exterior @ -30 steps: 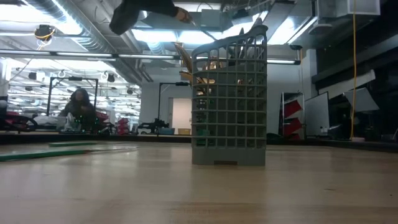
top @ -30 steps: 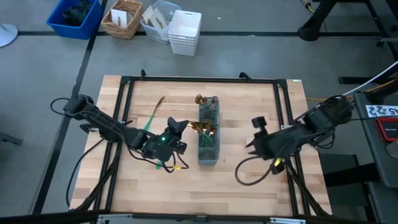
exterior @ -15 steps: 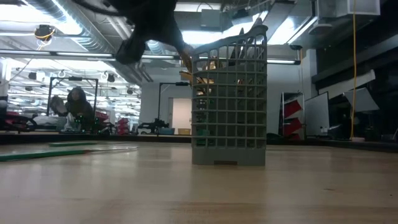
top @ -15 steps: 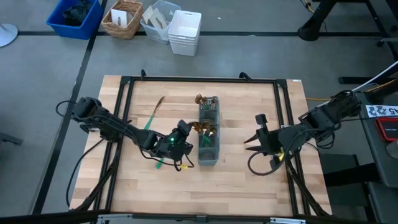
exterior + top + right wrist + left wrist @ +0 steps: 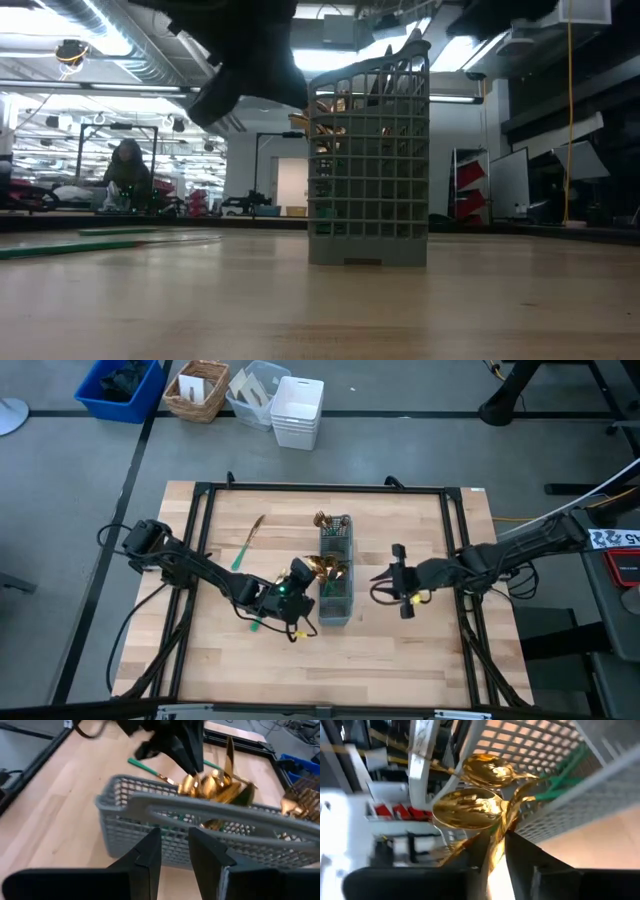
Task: Sort silverware
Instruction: Put the green spoon into the utensil rack, then put the green knife into the utensil rack
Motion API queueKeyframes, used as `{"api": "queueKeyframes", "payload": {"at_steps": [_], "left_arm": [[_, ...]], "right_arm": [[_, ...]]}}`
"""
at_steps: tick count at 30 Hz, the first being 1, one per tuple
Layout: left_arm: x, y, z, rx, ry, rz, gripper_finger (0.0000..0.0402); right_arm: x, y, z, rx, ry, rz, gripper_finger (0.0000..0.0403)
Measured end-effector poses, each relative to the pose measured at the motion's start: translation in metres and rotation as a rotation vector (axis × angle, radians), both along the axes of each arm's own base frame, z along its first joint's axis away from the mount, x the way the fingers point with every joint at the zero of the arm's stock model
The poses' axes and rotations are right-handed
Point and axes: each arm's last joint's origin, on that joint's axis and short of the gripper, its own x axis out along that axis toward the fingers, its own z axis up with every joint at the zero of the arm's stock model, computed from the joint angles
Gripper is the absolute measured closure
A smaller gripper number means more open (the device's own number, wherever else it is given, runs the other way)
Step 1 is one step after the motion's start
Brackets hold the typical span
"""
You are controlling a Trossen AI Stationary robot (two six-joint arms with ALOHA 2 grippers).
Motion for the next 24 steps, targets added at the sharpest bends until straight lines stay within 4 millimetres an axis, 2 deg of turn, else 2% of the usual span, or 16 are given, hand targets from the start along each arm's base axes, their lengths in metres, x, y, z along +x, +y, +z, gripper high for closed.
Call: {"api": "queueKeyframes", "payload": {"at_steps": [5, 8, 15, 19, 24], "left_arm": [[-0.002, -0.005, 0.002, -0.143, -0.132, 0.064, 0.0312], [-0.005, -0.012, 0.002, -0.207, -0.185, 0.076, 0.0297], [-0.027, -0.027, 0.013, -0.344, -0.264, 0.119, 0.03], [-0.048, -0.022, 0.021, -0.461, -0.311, 0.231, 0.0305], [-0.078, -0.003, 0.026, -0.584, -0.334, 0.46, 0.0306]], "right_arm": [[-0.002, -0.012, -0.018, 0.001, -0.002, -0.049, 0.0303], [-0.007, -0.019, -0.02, 0.0, 0.001, -0.073, 0.0303], [-0.033, -0.036, -0.018, 0.003, 0.007, -0.129, 0.0303], [-0.048, -0.042, -0.024, 0.051, -0.013, -0.169, 0.0303], [-0.06, -0.043, -0.046, 0.143, 0.001, -0.197, 0.0303]]}}
